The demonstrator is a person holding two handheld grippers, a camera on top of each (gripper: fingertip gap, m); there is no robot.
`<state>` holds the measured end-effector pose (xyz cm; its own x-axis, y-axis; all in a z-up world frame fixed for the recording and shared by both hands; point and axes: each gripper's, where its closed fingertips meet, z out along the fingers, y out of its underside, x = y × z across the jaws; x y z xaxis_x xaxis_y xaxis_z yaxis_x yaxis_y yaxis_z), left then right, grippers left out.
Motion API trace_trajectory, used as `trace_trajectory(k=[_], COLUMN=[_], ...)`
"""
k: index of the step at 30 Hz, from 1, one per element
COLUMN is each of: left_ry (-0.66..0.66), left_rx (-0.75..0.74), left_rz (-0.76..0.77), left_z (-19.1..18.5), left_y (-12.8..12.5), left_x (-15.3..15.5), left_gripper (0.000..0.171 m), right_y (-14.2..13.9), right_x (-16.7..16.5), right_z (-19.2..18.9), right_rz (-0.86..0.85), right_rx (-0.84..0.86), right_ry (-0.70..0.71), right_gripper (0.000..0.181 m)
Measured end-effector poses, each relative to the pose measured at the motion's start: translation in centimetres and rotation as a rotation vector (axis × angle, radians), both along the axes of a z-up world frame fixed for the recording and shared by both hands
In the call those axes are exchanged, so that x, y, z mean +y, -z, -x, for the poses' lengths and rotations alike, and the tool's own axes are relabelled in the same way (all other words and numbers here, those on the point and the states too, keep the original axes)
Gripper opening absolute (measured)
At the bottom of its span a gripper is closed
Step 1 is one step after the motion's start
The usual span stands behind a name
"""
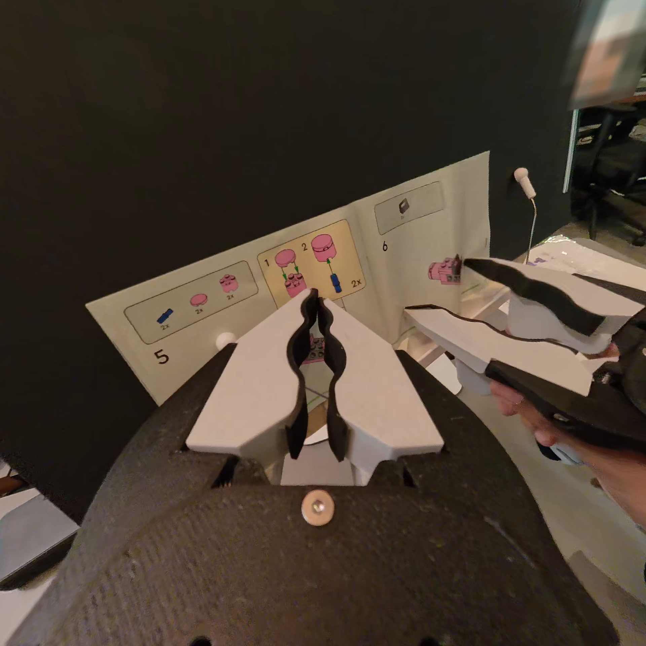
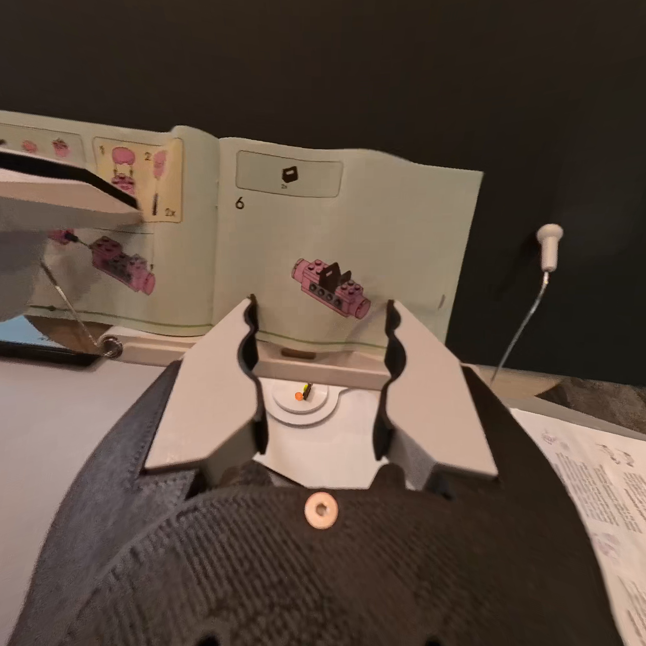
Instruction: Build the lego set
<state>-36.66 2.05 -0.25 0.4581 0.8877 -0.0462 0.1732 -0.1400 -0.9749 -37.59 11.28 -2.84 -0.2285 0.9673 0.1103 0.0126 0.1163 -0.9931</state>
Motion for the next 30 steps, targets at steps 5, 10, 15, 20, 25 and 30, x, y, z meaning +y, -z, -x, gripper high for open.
trace_trajectory(k=[5,10,15,20,25,30], left_ry=[0.0,0.019,0.116,0.241,0.293,0.272], left_rx=[0.006,0.017,0.032,0.131,0.072,-0.02], left_rz=[0.006,-0.029,-0.152,-0.347,-0.252,-0.257], left_z=[0.0,0.0,-1.0,-2.9,-3.1,-2.0], left_y=[0.1,-0.2,-1.9,-6.0,-4.7,-2.5], left_x=[0.0,0.0,-0.3,-1.7,-0.2,-0.1], left_gripper=[0.0,0.0,0.02,0.064,0.078,0.031], right_y=[-0.1,-1.1,-2.6,-1.6,-1.2,-0.7], right_x=[-1.5,-3.5,-6.8,-8.9,-10.9,-12.1], right_z=[-0.5,-1.6,-4.0,-4.5,-6.0,-7.8], right_rz=[-0.048,-0.061,-0.298,-0.418,-0.436,-0.5], right_rx=[0.017,0.105,0.318,0.33,0.405,0.451], right_ry=[-0.042,-0.148,-0.222,-0.245,-0.359,-0.476], right_gripper=[0.037,0.0,0.013,0.03,0.039,0.045])
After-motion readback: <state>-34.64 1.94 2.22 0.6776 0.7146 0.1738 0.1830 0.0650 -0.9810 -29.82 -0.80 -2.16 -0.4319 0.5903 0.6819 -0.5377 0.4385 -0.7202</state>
